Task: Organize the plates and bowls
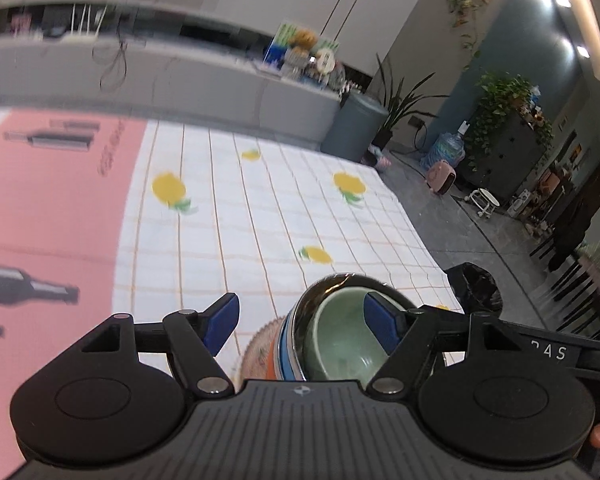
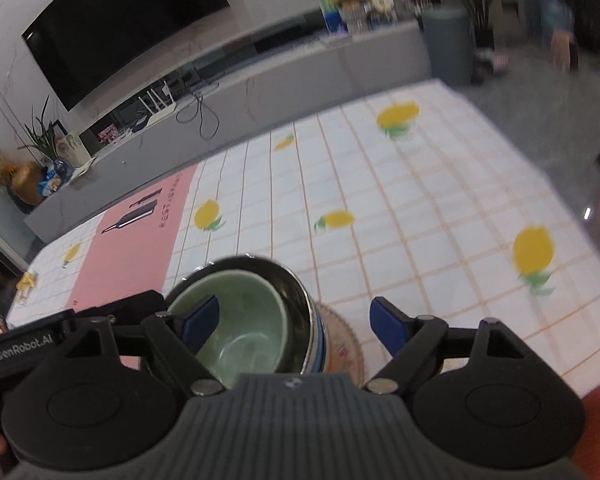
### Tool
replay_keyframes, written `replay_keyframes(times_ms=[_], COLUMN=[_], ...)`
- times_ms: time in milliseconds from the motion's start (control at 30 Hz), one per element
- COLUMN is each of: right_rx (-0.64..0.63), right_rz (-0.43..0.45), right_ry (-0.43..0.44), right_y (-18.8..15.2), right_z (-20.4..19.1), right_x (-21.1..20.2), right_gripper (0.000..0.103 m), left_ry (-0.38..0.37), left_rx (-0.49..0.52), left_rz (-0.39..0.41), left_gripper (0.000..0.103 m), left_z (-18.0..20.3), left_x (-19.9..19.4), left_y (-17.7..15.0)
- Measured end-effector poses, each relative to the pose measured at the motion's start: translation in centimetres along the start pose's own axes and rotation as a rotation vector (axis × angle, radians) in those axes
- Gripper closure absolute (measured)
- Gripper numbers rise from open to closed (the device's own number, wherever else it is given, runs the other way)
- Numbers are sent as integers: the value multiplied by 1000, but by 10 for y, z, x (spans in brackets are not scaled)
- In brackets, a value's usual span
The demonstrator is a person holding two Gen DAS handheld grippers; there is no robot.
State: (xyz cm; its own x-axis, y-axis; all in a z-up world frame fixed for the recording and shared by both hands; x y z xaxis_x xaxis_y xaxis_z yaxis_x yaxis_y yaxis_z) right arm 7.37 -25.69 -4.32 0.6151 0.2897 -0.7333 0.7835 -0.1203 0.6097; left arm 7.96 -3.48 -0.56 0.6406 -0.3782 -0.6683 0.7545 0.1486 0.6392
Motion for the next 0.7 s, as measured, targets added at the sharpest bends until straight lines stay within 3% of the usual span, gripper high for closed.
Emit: replay_keyframes(times_ms=[300,400,567,700], right_rx=[-175,-193,-155,-166], right_rz=[154,192,222,227], right_ry=[-128,-160,-74,-94], right_y=[-19,-33,-58,-79], right_z=[-39,-45,-46,-58], right_x=[-44,-54,-67,-72], right_gripper=[9,8,8,8], left_ry=[67,84,84,135], left_rx=[233,236,210,204], left_rz=[150,176,189,185], left_gripper=[23,24,26,27], left_z=[26,25,15,5], left_x=[-54,-66,-77,-83], left_y=[-15,-25,-45,-59])
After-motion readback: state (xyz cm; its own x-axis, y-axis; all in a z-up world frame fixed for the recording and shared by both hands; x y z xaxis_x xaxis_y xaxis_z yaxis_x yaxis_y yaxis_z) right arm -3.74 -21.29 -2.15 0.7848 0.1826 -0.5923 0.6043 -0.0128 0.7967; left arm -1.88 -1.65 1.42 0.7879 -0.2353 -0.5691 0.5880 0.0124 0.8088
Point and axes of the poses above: each gripper's, at about its wrist camera, not at the fingertips, and x roughly the way its jaws point, z to its right, y to its top, the point moved 1 cm from there along x, roughly the way its jaws point, and after that the axes turned 6 degrees about -z, right-handed, at the moved point
